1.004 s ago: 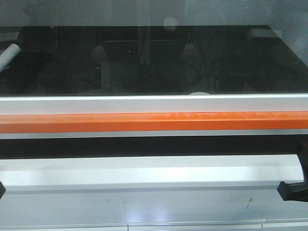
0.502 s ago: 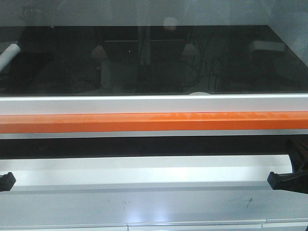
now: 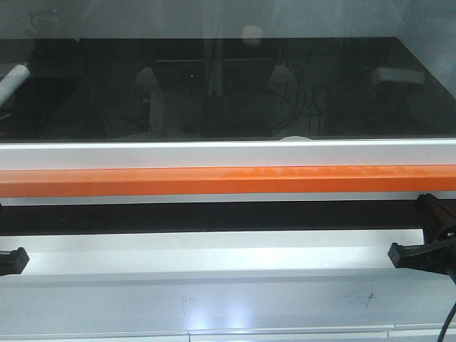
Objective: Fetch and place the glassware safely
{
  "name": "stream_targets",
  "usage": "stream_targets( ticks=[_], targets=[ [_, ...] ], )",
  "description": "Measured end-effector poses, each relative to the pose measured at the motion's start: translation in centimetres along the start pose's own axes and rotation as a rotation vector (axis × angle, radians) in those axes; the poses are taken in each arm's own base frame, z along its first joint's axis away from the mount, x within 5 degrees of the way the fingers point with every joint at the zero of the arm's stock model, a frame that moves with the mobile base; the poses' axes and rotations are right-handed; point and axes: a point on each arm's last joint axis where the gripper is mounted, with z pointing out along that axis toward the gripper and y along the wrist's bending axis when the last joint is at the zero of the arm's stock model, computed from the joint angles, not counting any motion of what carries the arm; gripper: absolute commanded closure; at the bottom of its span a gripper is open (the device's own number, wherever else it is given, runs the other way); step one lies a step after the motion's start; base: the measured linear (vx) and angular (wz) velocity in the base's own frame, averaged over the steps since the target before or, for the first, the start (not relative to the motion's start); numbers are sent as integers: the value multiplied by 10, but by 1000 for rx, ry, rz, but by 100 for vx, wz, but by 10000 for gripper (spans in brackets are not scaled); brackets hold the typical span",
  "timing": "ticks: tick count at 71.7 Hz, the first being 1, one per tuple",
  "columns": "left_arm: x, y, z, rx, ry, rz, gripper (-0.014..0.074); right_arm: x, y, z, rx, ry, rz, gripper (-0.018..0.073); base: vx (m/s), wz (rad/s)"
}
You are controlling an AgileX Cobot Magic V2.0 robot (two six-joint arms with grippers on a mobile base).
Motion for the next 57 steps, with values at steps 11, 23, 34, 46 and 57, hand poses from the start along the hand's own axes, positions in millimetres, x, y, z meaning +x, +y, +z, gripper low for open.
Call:
stream_targets(
  ticks=[11,23,34,46,57],
  targets=[
    [1,0,3,1,-5,2,603,3,0,6,0,9,1,560,0,0],
    [1,0,5,3,-9,4,603,1,0,9,-1,-4,-2,560,0,0],
    [2,0,5,3,-12,33,603,-3,0,10,-4,-44,-2,560,0,0],
    [1,0,5,4,-19,44,603,-3,0,10,-4,-47,-2,560,0,0],
    [1,0,5,4,-21,46,603,-4,0,11,-4,-45,-3,560,0,0]
  ],
)
